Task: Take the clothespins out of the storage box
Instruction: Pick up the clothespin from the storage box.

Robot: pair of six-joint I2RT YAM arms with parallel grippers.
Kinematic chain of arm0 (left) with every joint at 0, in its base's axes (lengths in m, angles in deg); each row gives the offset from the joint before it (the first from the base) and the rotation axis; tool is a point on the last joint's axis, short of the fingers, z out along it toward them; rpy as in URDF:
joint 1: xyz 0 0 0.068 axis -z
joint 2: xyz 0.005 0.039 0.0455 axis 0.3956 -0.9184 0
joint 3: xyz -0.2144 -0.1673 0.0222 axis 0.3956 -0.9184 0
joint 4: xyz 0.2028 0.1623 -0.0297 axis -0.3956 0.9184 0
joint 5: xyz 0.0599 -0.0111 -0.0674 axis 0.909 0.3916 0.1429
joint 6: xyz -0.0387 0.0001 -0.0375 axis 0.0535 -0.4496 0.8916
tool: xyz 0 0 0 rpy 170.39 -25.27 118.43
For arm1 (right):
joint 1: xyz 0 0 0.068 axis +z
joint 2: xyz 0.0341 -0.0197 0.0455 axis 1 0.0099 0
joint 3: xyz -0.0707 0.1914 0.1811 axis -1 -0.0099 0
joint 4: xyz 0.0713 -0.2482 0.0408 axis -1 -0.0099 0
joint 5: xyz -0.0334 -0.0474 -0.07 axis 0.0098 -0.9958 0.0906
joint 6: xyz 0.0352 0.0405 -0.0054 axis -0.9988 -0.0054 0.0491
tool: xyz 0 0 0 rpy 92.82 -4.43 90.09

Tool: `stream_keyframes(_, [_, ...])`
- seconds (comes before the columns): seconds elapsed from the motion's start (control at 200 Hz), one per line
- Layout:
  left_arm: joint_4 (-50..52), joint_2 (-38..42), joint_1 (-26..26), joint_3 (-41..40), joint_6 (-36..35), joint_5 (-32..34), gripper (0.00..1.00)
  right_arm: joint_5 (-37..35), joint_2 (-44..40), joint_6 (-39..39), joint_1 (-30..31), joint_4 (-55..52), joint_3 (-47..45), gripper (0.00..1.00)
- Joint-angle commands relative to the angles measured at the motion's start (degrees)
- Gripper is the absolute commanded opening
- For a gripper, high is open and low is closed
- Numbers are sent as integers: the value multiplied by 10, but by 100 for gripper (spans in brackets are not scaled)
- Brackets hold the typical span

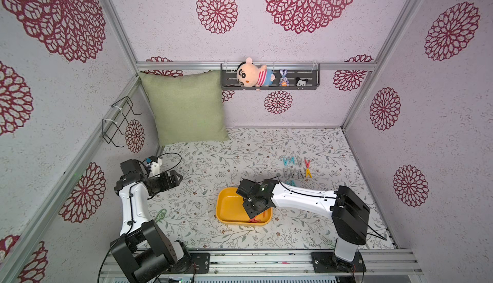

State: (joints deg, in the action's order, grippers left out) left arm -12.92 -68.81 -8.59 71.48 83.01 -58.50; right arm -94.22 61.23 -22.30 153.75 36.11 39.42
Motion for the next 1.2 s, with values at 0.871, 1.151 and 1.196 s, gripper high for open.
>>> stream_keyframes(0.871, [-11,38,11,5,1,-12,97,-140,-17,-336,19,87,-57,53])
stream_keyframes(1.151, [-10,45,11,4,1,-31,97,-144,-40,-489,26,94,-51,51])
stream_keyframes(1.196, [-10,45,11,5,1,-33,97,-147,-39,-520,25,84,-47,48])
